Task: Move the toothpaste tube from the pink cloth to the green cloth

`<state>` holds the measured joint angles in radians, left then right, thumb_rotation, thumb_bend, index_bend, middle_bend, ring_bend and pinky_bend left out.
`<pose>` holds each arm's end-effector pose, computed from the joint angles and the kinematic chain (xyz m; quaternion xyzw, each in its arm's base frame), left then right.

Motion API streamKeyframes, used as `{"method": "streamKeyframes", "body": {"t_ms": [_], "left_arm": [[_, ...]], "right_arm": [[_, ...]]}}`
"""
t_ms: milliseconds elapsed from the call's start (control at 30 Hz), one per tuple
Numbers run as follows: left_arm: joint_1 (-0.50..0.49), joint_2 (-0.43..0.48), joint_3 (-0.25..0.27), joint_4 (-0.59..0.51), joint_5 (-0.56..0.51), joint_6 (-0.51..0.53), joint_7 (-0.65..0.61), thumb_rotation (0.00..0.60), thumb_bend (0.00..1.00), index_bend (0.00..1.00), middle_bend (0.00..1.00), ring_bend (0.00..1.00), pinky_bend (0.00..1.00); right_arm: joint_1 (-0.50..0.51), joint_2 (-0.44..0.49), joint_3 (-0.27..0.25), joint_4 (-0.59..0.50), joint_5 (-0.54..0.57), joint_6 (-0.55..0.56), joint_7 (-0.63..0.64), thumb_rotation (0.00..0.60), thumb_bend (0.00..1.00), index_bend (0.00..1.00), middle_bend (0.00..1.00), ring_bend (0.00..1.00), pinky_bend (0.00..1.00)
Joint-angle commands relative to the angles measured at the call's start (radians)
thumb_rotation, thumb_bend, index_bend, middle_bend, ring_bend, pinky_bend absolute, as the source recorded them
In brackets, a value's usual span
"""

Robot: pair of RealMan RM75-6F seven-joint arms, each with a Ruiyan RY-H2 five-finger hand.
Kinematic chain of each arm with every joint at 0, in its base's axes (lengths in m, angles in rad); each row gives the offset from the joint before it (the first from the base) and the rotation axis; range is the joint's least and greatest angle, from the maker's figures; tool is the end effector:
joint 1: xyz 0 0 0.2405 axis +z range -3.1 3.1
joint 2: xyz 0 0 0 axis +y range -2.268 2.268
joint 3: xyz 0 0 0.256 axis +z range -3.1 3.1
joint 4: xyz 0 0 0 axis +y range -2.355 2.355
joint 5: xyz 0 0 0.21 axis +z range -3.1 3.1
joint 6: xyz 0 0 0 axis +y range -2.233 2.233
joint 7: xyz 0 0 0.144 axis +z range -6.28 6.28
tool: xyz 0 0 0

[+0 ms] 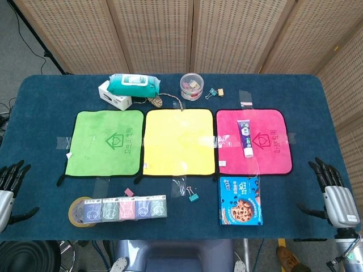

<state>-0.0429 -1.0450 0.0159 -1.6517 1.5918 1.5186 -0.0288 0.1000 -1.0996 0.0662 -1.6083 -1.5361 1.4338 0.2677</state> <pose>-0.3071 0.1536 0.1694 -0.6192 -0.3893 -0.3809 0.5657 -0.3073 -0.1891 0.1592 0.5624 -0.4573 0.4563 0.5161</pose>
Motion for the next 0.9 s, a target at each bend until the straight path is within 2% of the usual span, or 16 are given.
{"method": "streamKeyframes", "body": {"t_ms": [33,167,233,500,900], "left_arm": [[-0.006,-0.001,-0.006,-0.003,-0.007,-0.007,0.005,0.600,0.00,0.00,0.00,0.00,0.00],[-0.010,-0.003,-0.008,-0.002,-0.015,-0.015,0.006,0.600,0.00,0.00,0.00,0.00,0.00],[-0.015,-0.005,-0.014,-0.003,-0.030,-0.027,0.011,0.600,0.00,0.00,0.00,0.00,0.00],[-0.043,-0.013,-0.028,0.004,-0.068,-0.078,0.024,0.600,0.00,0.00,0.00,0.00,0.00],[-0.051,-0.002,-0.032,0.006,-0.087,-0.095,-0.005,0.600,0.00,0.00,0.00,0.00,0.00]], "right_arm": [[0.120,0.001,0.021,0.108,-0.013,-0.165,0.340,0.600,0.00,0.00,0.00,0.00,0.00],[0.198,-0.035,0.048,0.199,0.026,-0.277,0.457,0.600,0.00,0.00,0.00,0.00,0.00],[0.253,-0.067,0.069,0.248,0.067,-0.369,0.496,0.600,0.00,0.00,0.00,0.00,0.00],[0.393,-0.145,0.113,0.355,0.164,-0.596,0.529,0.600,0.00,0.00,0.00,0.00,0.00],[0.499,-0.240,0.146,0.461,0.254,-0.766,0.528,0.600,0.00,0.00,0.00,0.00,0.00]]}}
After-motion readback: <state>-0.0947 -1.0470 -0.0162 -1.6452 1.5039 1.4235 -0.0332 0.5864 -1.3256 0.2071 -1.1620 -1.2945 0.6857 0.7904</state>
